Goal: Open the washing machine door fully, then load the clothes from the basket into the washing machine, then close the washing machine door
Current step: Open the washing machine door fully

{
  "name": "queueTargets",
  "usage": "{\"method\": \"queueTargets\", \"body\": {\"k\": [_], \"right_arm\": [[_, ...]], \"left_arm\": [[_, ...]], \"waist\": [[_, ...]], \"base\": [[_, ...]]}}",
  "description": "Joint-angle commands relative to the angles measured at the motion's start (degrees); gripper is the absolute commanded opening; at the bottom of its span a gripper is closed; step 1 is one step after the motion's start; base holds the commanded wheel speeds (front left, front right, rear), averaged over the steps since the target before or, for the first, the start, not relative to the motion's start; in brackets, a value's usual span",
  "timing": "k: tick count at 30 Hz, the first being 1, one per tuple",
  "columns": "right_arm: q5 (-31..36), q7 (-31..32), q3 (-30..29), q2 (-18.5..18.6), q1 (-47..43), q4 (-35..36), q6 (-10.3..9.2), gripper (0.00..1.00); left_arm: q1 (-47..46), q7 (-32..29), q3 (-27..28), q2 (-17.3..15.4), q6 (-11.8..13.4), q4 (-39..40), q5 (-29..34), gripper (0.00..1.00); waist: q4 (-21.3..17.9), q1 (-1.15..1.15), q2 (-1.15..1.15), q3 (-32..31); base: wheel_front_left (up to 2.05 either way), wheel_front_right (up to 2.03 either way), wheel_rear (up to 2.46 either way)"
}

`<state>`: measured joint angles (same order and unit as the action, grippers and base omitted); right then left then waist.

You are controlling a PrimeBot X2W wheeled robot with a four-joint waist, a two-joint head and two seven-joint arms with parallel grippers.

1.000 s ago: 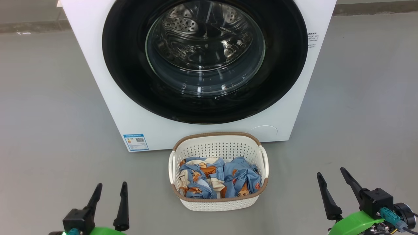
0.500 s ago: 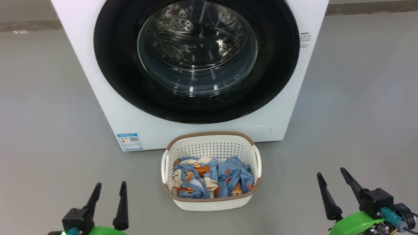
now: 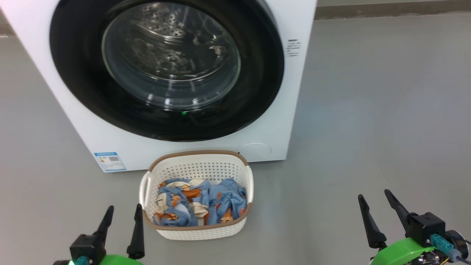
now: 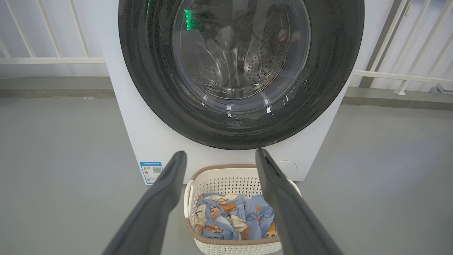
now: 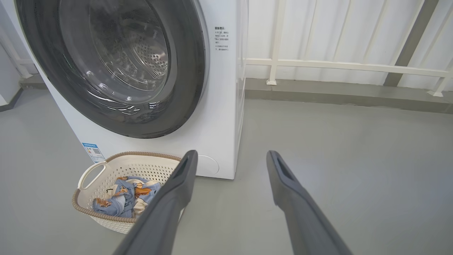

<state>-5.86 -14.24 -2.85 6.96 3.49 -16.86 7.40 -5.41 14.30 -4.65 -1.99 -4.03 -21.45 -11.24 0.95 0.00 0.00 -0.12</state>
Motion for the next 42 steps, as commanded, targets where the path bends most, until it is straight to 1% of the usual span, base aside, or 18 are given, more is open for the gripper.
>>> {"method": "queueTargets", "body": {"k": [1, 7, 13, 39, 40, 41, 42], "right_arm": [[-0.31, -0.73, 1.11, 0.71, 2.17, 1.15, 0.09, 1.0], [-0.4, -0.74, 1.11, 0.69, 2.1, 1.2, 0.09, 1.0], [-0.33, -0.74, 1.07, 0.53, 1.96, 1.49, 0.09, 1.0], [-0.56, -0.75, 1.04, 0.74, 2.0, 1.68, 0.09, 1.0], [-0.68, -0.75, 1.06, 0.71, 1.99, 1.62, 0.09, 0.98], [-0.98, -0.71, 1.33, 0.71, 1.99, 1.51, 0.09, 0.0], [-1.29, -0.57, 1.73, 0.86, 2.0, 1.33, 0.09, 0.0]], "left_arm": [[-2.63, 0.7, 1.9, -0.89, 0.5, 1.3, 0.19, 1.0], [-2.28, 0.7, 1.66, -0.89, 0.08, 2.35, -0.31, 1.0], [-2.13, 0.7, 1.55, -0.89, 0.13, 2.34, 0.23, 1.0], [-1.92, 0.7, 1.65, -0.89, 0.67, 2.77, 0.61, 1.0], [-1.92, 0.7, 1.63, -0.89, 0.69, 2.76, 0.59, 1.0], [-1.92, 0.7, 1.61, -0.89, 0.7, 2.76, 0.58, 1.0], [-1.92, 0.7, 1.58, -0.89, 0.72, 2.76, 0.58, 1.0]], "waist": [[-0.02, 0.0, 0.0, 0.02], [-0.05, 0.0, 0.0, 0.01], [-0.12, 0.0, 0.0, 0.11], [-0.26, 0.0, 0.0, 0.62], [-0.26, 0.0, 0.0, 0.62], [-0.26, 0.0, 0.0, 0.62], [-0.26, 0.0, 0.0, 0.6]], "base": [[1.13, 1.17, -2.3], [0.88, 0.88, -1.75], [0.4, 0.4, -0.81], [0.01, 0.01, -0.01], [0.0, 0.0, 0.0], [0.0, 0.0, 0.0], [0.0, 0.0, 0.0]]}}
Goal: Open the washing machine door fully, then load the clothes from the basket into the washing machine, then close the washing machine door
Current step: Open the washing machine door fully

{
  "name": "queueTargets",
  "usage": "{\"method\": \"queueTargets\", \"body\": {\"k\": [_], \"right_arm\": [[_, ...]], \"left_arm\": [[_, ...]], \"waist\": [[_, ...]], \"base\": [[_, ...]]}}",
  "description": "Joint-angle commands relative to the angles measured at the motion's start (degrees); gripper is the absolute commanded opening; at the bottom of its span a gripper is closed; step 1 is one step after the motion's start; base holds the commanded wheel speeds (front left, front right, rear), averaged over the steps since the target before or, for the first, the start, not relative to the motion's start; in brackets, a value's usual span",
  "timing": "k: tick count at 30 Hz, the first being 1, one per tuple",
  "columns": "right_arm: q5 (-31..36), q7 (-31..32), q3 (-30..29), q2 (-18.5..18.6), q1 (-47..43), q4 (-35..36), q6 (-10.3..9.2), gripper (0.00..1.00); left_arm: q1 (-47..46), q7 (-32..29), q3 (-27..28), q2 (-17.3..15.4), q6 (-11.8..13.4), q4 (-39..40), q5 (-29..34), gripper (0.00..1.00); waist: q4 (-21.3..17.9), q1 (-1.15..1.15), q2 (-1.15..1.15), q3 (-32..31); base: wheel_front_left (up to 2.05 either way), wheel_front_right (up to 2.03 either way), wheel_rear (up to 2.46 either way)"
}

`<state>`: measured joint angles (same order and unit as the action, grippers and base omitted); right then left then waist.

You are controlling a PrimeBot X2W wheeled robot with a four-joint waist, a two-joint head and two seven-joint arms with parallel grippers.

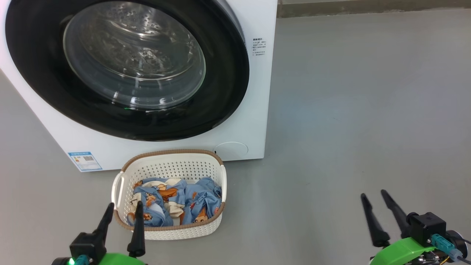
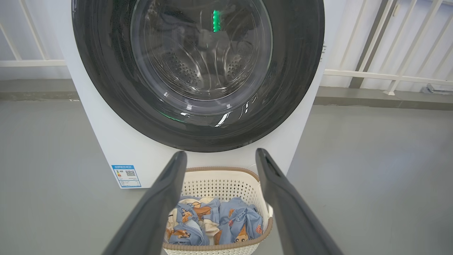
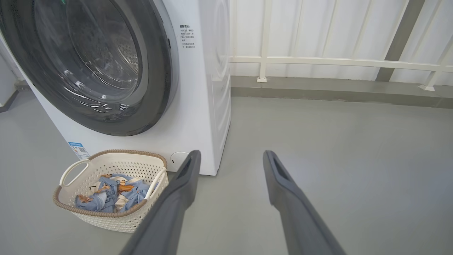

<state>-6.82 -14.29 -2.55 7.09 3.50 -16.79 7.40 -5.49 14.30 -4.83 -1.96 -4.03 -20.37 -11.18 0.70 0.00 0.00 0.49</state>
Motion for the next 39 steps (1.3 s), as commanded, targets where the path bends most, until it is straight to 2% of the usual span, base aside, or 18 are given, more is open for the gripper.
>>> {"method": "queueTargets", "body": {"k": [1, 14, 19, 21, 24, 25, 26, 34, 39], "right_arm": [[-0.63, -0.52, 1.59, 0.86, 2.02, 1.21, 0.09, 0.0], [-2.43, -0.56, 2.27, 1.82, 2.82, 1.01, 0.09, 0.0], [-7.11, -0.16, 2.49, 1.68, 4.52, 0.55, 0.09, 0.0], [-11.0, 0.4, 2.58, 1.06, 5.64, 0.41, 0.09, 0.0], [-21.18, 2.63, 2.74, 0.03, 8.16, -0.27, 0.09, 0.0], [-21.18, 2.63, 2.74, 0.03, 8.16, -0.27, 0.09, 0.0], [-24.87, 3.73, 2.76, -0.09, 9.19, -0.57, 0.09, 0.0], [-55.25, 17.0, 0.32, -1.5, 18.66, -3.75, 0.09, 0.0], [-69.2, 24.92, -3.59, -2.21, 25.99, -7.32, 0.09, 0.0]], "left_arm": [[-1.85, 0.7, 1.75, -0.92, 0.75, 1.69, 0.5, 1.0], [-2.37, 0.7, 1.69, -0.92, 0.97, 2.23, 0.38, 1.0], [-3.08, 0.7, 0.93, -0.92, 1.16, 2.78, 0.0, 1.0], [-3.4, 0.7, 0.51, -0.92, 1.37, 3.2, -0.15, 1.0], [-4.14, 0.7, -0.14, -0.92, 1.57, 3.76, -0.3, 1.0], [-4.14, 0.7, -0.14, -0.92, 1.57, 3.76, -0.3, 1.0], [-4.43, 0.7, -0.4, -0.92, 1.66, 3.78, -0.34, 1.0], [-7.28, 0.7, -2.78, -0.92, 2.54, 4.63, -0.96, 1.0], [-8.99, 0.7, -4.35, -0.92, 3.11, 5.24, -1.71, 1.0]], "waist": [[-0.02, 0.0, 0.0, 0.02], [0.17, 0.0, 0.0, 1.29], [0.94, 0.0, 0.0, 3.06], [1.23, 0.0, 0.0, 4.08], [1.79, 0.0, 0.0, 6.04], [1.79, 0.0, 0.0, 6.04], [2.0, 0.0, 0.0, 6.76], [3.95, 0.0, 0.0, 11.79], [5.39, 0.0, 0.0, 14.32]], "base": [[0.0, 0.0, 0.0], [0.0, 0.0, 0.0], [0.0, 0.0, 0.0], [0.0, 0.0, 0.0], [0.0, 0.0, 0.0], [0.0, 0.0, 0.0], [0.0, 0.0, 0.0], [0.0, 0.0, 0.0], [0.0, 0.0, 0.0]]}}
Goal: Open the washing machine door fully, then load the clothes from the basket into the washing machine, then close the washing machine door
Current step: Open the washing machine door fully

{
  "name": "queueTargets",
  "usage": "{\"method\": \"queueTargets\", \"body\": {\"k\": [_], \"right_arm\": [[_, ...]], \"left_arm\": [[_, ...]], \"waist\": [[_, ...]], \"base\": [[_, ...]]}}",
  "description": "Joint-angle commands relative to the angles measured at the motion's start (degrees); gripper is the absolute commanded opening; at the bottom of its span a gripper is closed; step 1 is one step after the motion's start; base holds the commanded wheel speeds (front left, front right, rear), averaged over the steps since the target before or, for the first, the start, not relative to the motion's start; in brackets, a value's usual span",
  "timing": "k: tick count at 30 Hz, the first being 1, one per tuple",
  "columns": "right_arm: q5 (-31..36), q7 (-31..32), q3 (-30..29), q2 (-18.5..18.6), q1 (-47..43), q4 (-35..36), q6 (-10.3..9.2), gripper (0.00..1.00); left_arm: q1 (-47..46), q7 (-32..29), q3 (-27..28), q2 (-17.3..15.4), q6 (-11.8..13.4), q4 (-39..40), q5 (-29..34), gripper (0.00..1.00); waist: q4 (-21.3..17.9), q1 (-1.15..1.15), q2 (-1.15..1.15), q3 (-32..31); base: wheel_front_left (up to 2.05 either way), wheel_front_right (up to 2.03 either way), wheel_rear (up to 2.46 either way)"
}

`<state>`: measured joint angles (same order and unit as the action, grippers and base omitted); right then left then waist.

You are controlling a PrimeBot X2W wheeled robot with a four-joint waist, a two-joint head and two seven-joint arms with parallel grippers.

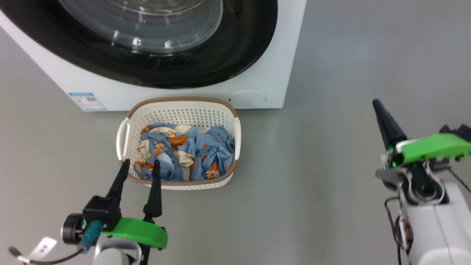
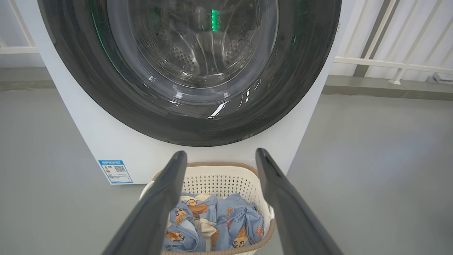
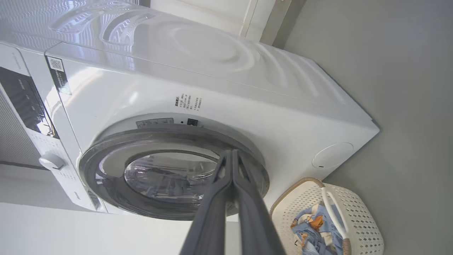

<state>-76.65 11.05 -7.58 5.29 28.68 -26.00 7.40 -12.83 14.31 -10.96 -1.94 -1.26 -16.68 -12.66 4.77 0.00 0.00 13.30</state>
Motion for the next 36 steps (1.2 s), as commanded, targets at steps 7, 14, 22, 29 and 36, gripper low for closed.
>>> {"method": "queueTargets", "body": {"k": [7, 14, 22, 29, 36], "right_arm": [[-10.86, 8.46, -3.07, -0.24, 15.26, -8.22, 0.09, 0.0], [-14.67, 12.79, -3.82, 0.62, 27.93, -15.77, 0.09, 0.0], [-12.79, 14.43, -0.95, 2.01, 41.52, -22.26, 0.09, 0.0], [-9.22, 15.81, 2.58, 2.57, 52.44, -29.42, 0.09, 0.0], [-6.21, 17.08, 5.21, 2.77, 59.78, -35.89, 0.09, 0.0]], "left_arm": [[-4.25, 0.69, -0.69, -0.94, 1.17, 2.31, -0.94, 1.0], [-5.55, 0.69, -2.59, -0.94, 1.69, 3.07, -1.84, 1.0], [-7.15, 0.69, -3.18, -0.94, 2.71, 4.94, -2.55, 1.0], [-8.8, 0.69, -4.33, -0.94, 3.06, 5.93, -2.76, 1.0], [-10.12, 0.69, -5.51, -0.94, 3.25, 6.33, -3.16, 1.0]], "waist": [[3.88, 0.0, 0.0, 5.23], [5.77, 0.0, 0.0, 7.71], [6.96, 0.0, 0.0, 11.3], [7.84, 0.0, 0.0, 14.0], [8.6, 0.0, 0.0, 15.84]], "base": [[0.0, 0.0, 0.0], [0.0, 0.0, 0.0], [0.0, 0.0, 0.0], [0.0, 0.0, 0.0], [0.0, 0.0, 0.0]]}}
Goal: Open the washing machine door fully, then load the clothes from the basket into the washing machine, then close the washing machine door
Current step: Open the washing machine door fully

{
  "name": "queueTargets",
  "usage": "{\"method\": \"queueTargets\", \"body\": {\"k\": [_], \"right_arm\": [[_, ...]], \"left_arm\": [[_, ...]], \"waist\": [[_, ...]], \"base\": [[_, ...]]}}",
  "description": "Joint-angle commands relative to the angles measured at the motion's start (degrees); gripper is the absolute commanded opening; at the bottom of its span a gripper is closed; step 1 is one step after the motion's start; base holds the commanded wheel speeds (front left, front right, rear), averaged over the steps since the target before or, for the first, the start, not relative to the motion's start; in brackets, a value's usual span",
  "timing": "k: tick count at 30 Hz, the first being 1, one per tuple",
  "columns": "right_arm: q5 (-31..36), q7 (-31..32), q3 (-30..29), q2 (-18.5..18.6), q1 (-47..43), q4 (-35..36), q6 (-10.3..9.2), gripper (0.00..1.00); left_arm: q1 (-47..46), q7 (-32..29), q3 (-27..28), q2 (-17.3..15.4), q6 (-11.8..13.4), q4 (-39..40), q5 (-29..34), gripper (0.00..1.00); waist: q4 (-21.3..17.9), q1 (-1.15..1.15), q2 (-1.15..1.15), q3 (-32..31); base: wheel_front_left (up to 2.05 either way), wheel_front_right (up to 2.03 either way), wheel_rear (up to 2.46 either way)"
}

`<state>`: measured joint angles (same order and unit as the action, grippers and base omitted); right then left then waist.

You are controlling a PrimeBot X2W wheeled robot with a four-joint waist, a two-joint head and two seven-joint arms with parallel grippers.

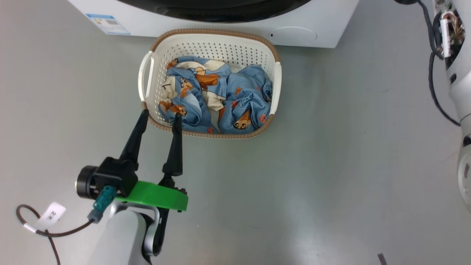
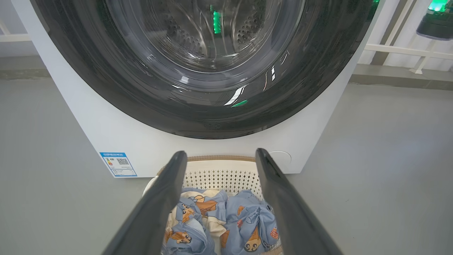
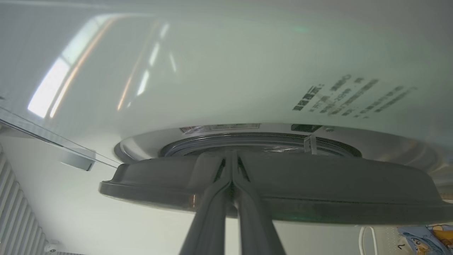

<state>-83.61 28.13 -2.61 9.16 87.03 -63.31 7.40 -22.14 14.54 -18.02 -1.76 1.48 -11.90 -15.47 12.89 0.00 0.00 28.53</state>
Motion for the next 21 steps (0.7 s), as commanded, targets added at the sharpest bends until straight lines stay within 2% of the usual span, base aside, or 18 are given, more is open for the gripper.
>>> {"method": "queueTargets", "body": {"k": [1, 10, 21], "right_arm": [[1.09, 0.01, 0.44, -0.99, 2.48, 0.39, 0.09, 0.0], [4.46, 0.22, 2.76, -0.33, 9.02, -7.25, 0.09, 0.0], [5.14, 4.15, 3.82, -0.41, 9.43, -8.46, 0.09, 0.0]], "left_arm": [[-1.04, 0.46, 1.35, -1.11, 0.56, 1.6, -0.48, 1.0], [-2.23, 0.46, 0.5, -1.11, 0.98, 1.86, -1.13, 1.0], [-2.37, 0.46, 0.25, -1.11, 1.51, 1.88, -1.76, 1.0]], "waist": [[0.65, 0.0, 0.0, 0.86], [1.94, 0.0, 0.0, 2.44], [2.12, 0.0, 0.0, 2.3]], "base": [[0.0, 0.0, 0.0], [0.0, 0.0, 0.0], [0.0, 0.0, 0.0]]}}
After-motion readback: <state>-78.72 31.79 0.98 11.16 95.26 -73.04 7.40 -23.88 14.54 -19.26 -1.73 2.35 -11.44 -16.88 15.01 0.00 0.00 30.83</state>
